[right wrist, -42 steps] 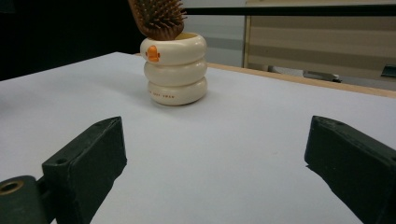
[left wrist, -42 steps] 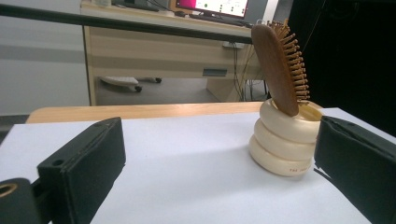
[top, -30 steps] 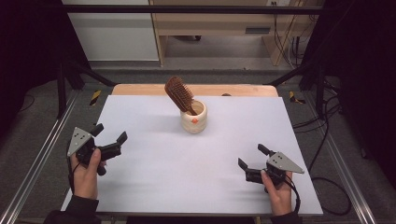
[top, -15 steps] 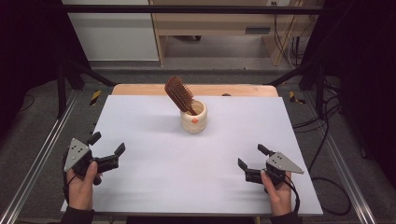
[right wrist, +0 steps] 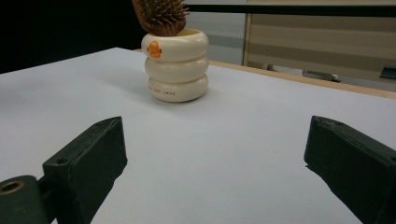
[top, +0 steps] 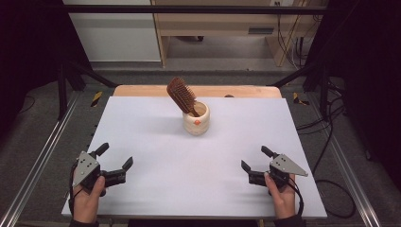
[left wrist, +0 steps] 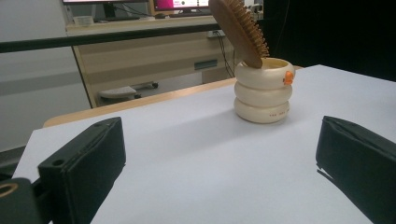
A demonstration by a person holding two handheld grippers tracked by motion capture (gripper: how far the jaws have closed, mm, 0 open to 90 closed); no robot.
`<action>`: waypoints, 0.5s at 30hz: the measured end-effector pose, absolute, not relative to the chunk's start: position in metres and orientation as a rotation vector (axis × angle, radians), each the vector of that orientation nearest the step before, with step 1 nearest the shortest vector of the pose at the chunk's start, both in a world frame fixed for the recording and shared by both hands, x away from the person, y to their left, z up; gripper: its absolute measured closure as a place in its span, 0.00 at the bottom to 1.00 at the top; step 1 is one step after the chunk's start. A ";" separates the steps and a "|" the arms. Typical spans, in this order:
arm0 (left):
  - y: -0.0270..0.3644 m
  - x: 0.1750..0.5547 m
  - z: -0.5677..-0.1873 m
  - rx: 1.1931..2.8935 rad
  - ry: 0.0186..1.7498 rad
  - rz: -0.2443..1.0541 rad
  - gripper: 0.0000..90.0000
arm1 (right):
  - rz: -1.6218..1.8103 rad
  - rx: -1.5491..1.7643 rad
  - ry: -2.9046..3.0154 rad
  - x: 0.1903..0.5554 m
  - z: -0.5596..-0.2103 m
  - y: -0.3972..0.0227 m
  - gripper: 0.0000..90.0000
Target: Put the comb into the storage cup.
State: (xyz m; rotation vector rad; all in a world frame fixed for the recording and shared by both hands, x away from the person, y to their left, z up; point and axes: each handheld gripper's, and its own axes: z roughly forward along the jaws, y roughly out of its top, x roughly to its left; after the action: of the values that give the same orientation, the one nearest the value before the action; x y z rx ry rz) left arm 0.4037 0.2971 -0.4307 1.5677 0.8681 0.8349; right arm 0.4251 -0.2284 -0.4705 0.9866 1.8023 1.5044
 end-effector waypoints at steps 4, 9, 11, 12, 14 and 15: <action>0.298 0.402 -0.434 1.547 0.876 0.831 0.02 | 1.501 0.982 1.803 0.425 -0.470 -0.228 0.07; 0.300 0.400 -0.438 1.537 0.882 0.832 0.02 | 1.494 0.977 1.799 0.425 -0.470 -0.230 0.07; 0.301 0.400 -0.440 1.534 0.886 0.831 0.02 | 1.491 0.979 1.798 0.425 -0.470 -0.230 0.07; 0.302 0.399 -0.441 1.533 0.887 0.830 0.02 | 1.492 0.980 1.797 0.425 -0.470 -0.231 0.07; 0.302 0.399 -0.442 1.533 0.888 0.828 0.02 | 1.493 0.981 1.796 0.424 -0.469 -0.231 0.07; 0.303 0.399 -0.443 1.533 0.889 0.826 0.02 | 1.492 0.980 1.795 0.424 -0.469 -0.231 0.07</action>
State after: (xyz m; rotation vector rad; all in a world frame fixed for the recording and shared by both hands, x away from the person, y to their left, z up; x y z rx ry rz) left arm 0.3988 0.3027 -0.4430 1.5328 0.8892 0.8257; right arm 0.4243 -0.2311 -0.4691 0.9800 1.7951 1.4921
